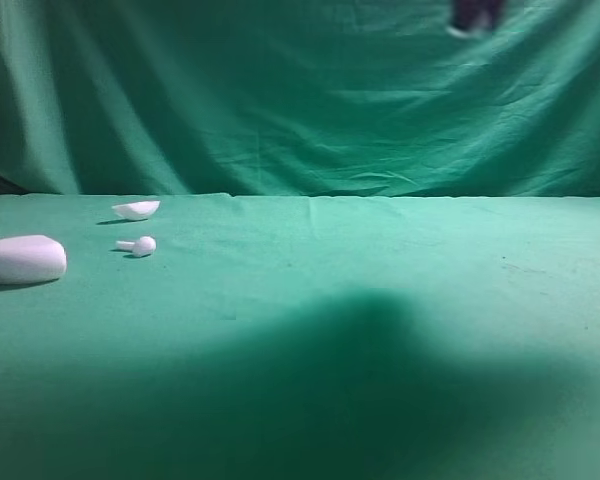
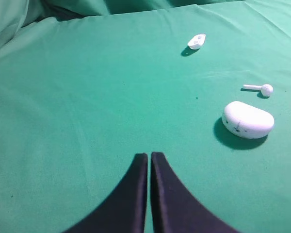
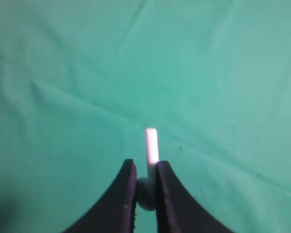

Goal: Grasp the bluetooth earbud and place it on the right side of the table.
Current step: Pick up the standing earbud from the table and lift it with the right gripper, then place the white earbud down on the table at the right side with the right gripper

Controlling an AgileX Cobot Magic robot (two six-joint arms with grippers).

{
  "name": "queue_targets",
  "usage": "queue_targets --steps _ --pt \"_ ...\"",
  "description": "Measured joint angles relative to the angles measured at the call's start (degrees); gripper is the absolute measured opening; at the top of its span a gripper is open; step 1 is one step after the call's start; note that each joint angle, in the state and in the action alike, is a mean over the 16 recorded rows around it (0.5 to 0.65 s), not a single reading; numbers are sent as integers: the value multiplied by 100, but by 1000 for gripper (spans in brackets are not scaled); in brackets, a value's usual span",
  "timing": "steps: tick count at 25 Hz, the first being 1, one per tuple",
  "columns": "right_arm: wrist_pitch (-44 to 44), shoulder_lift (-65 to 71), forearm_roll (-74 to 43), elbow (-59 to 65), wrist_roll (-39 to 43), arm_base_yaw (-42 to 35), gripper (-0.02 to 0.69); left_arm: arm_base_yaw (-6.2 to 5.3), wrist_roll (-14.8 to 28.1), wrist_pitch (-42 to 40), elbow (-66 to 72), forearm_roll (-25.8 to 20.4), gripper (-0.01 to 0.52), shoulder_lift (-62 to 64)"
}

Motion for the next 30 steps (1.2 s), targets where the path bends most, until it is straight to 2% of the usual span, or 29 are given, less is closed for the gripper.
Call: queue_targets --steps 8,13,23,30 --pt "-1339 -1277 -5 3119 238 -878 89 0 0 0 0 1 0 0" --pt "-2289 -1407 34 4405 349 -1300 89 0 0 0 0 1 0 0" --pt "-3161 -883 83 5086 428 -1617 99 0 0 0 0 3 0 0" --pt "-3288 -651 121 5079 428 -1625 210 0 0 0 0 5 0 0"
